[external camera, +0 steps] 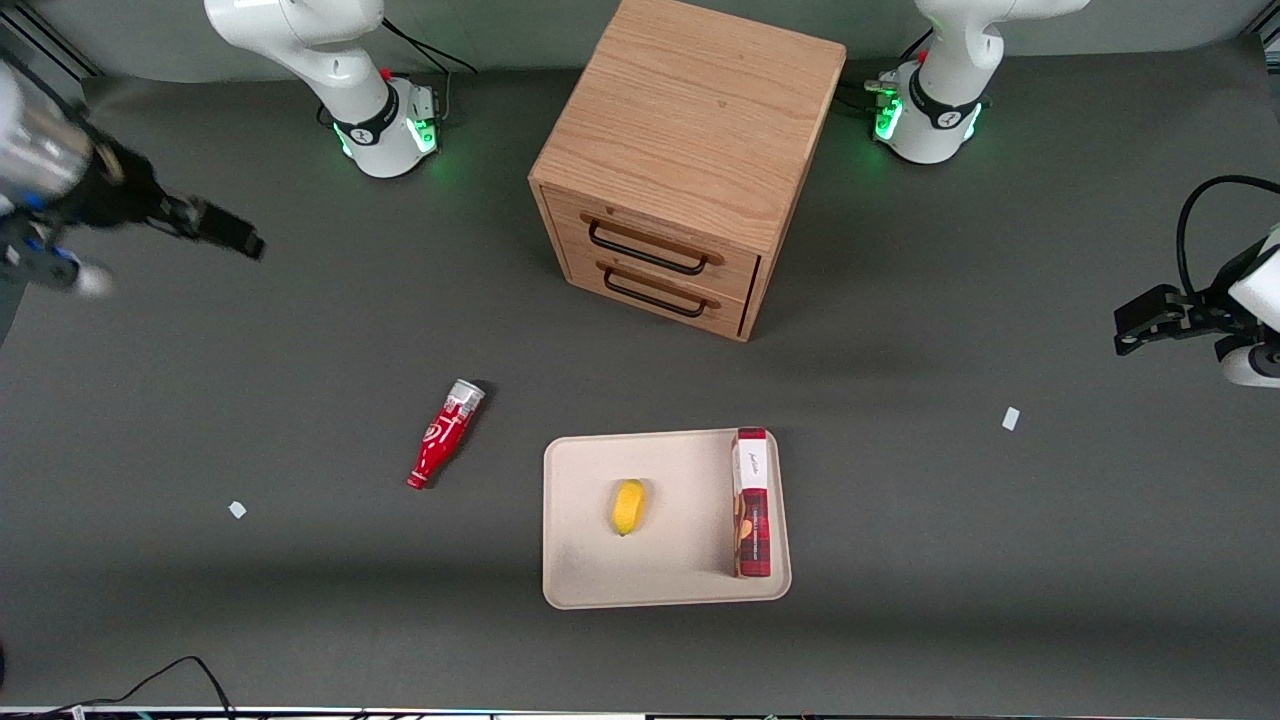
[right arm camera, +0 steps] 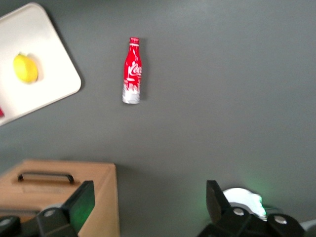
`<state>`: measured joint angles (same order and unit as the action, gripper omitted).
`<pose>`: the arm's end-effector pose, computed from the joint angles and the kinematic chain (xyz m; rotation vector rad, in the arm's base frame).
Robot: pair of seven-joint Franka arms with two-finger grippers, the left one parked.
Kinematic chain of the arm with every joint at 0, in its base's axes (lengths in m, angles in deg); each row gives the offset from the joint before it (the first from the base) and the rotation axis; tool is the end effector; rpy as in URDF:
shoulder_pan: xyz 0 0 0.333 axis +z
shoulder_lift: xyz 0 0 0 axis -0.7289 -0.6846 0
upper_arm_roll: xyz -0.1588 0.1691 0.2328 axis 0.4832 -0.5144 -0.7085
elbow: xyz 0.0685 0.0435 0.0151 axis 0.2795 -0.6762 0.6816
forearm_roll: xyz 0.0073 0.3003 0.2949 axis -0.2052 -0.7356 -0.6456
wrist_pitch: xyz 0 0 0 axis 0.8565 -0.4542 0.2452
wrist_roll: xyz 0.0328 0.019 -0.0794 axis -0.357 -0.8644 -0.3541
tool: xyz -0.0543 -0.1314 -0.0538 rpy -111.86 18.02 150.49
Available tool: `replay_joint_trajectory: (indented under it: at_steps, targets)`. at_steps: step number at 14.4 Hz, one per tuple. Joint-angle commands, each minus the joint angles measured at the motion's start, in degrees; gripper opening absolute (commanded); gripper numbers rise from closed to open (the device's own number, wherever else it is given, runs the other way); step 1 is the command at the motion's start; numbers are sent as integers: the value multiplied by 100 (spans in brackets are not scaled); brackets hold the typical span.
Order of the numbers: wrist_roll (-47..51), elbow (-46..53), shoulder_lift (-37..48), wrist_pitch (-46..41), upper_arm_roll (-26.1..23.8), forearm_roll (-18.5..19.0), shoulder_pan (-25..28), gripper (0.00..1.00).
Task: Place coke bottle on tray
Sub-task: 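Move the right gripper down toward the red Coca-Cola bottle, then close the right gripper around the bottle's body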
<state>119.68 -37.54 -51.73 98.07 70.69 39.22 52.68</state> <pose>0.5798 0.1169 0.5908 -3.0339 0.6148 0.2885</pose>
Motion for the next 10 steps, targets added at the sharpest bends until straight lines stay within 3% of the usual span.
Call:
replay_joint_trajectory:
  at_steps: [1,5,8,10]
  targets:
    - [960,-22,-922,643,-221,-108,79,100]
    - [1753,-1067,-1871,2715,-503,14,106,100]
    - [2034,-1560,-2470,3911,-503,584,158,100]
    - [2062,-1833,-2699,4563,-503,770,150,100]
